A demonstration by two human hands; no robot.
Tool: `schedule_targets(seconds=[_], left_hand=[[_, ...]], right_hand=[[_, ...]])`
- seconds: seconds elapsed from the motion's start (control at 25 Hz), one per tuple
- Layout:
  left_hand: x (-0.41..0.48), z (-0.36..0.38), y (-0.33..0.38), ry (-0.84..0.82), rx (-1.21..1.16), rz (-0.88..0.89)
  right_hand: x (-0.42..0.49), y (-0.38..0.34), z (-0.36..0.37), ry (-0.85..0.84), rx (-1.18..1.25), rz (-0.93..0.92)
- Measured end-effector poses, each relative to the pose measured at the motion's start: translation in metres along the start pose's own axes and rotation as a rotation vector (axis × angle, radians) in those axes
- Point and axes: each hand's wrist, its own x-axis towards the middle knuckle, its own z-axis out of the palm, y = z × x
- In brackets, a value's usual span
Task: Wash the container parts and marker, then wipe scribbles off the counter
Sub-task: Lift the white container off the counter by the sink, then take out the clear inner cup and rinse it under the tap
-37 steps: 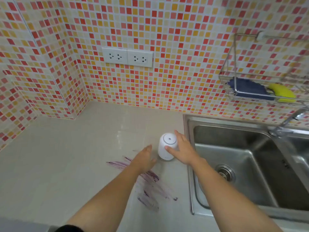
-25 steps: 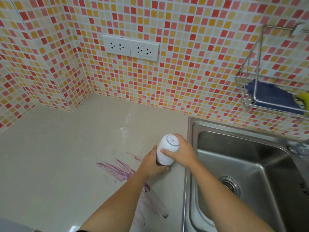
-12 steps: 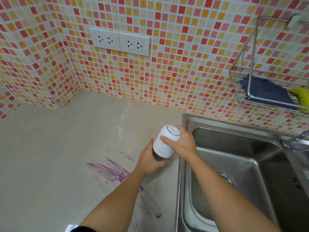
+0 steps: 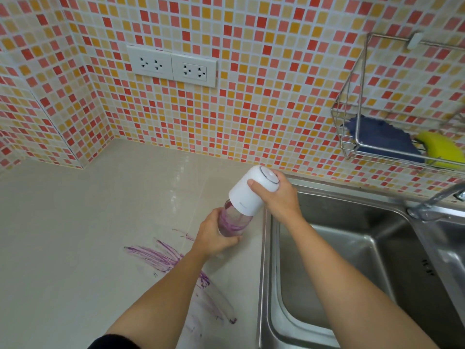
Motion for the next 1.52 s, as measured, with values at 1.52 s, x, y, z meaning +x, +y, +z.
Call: schedule_targets(seconds=[1.52], left_hand=[[-0.020,-0.077,0.108,0.045,-0.141,0.255]], right_hand=[[-0.085,0.083,0.052,-0.020,-0.160,0.296]])
